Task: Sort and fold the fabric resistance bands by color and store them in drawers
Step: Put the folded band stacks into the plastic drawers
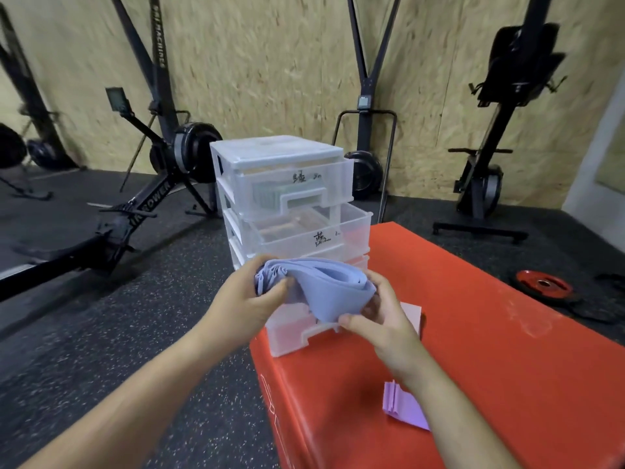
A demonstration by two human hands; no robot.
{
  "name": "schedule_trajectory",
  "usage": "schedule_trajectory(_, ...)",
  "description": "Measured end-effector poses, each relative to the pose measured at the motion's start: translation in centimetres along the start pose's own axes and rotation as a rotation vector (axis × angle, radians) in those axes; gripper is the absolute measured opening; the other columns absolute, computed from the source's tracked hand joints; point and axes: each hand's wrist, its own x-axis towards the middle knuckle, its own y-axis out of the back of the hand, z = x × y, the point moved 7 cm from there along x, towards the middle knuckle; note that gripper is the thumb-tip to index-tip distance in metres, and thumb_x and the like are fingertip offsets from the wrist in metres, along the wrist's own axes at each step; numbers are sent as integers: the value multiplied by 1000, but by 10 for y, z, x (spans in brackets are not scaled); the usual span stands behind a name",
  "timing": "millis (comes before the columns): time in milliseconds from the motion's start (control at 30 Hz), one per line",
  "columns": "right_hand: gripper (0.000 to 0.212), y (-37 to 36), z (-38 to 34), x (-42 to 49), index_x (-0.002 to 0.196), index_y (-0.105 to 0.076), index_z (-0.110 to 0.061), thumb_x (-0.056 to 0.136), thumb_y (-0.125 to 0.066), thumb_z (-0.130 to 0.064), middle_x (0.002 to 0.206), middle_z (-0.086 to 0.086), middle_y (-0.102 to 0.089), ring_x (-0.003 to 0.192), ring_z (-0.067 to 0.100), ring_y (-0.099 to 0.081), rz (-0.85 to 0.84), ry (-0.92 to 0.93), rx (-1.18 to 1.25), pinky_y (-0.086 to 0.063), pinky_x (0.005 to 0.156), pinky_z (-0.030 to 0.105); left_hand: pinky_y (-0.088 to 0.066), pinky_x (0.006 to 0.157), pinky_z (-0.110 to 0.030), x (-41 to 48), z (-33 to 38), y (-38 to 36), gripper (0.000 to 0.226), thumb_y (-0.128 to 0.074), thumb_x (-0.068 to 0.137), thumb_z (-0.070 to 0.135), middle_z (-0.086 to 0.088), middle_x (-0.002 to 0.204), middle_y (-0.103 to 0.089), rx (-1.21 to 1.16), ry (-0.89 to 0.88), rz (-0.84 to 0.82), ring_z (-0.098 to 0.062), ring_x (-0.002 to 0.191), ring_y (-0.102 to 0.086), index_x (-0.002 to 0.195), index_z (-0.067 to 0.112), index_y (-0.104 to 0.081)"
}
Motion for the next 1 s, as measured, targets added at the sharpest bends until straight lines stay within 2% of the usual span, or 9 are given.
schedule_trajectory(67,74,-10,-9,4,135,-48,-28,72,-83,-14,125,-4,-66,111,20,-65,-29,25,3,-54,93,42,-54,77,-29,4,10,5,13,-64,91,23,6,95,-73,2,-22,-4,-11,89,-69,103,25,-65)
schedule_trajectory(167,67,-12,-30,19,127,-55,-24,67,-84,-26,118,-2,-70,105,16,-65,-10,66,-61,-54,88,36,-56,84,-38,14,24,11,17,-63,87,32,6,97,-73,41,-49,-16,-15,94,-69,104,27,-63)
schedule_trajectory(300,39,-2,-79,59,100,-61,-12,66,-78,-16,82,-9,-67,74,4,-59,42,93,-150,-49,67,19,-52,74,-29,42,47,22,17,-68,88,34,6,91,-72,107,-101,-12,-8,81,-66,102,26,-63)
schedule_trajectory(400,31,4,-114,103,92,-59,-13,70,-82,-14,70,-11,-61,64,6,-51,8,108,-370,-43,61,22,-46,61,-18,75,64,36,18,-70,88,33,5,86,-69,253,-147,36,-5,70,-59,102,24,-63)
schedule_trajectory(567,26,6,-137,167,94,-69,-26,72,-80,-18,69,-12,-65,57,1,-56,-81,148,-727,-45,59,18,-53,76,-28,122,59,36,32,-73,84,36,15,100,-65,589,-205,-55,-8,88,-62,112,30,-58)
schedule_trajectory(667,23,6,-125,194,89,-71,-32,67,-77,-29,73,-12,-66,65,4,-59,-102,118,-964,-48,60,24,-47,56,-26,135,49,20,37,-69,86,39,10,97,-66,685,-192,-133,-7,72,-59,118,31,-52)
schedule_trajectory(733,25,7,-110,206,90,-71,-31,65,-76,-31,81,-10,-69,76,12,-66,-119,76,-1063,-57,67,31,-39,52,-22,141,40,8,40,-65,88,40,5,98,-65,762,-196,-178,-13,73,-58,123,32,-48)
schedule_trajectory(867,24,3,-89,219,92,-71,-29,68,-71,-29,86,-9,-69,85,17,-67,-178,45,-1168,-57,74,33,-42,54,-28,150,15,-4,35,-62,86,29,1,90,-64,823,-164,-263,-20,73,-57,118,38,-50)
schedule_trajectory(1000,22,-3,-85,229,87,-72,-29,65,-73,-26,82,-7,-70,83,17,-67,-235,33,-1250,-58,72,36,-53,68,-35,157,5,-8,36,-66,85,32,-1,94,-66,850,-101,-294,-23,79,-60,117,38,-51)
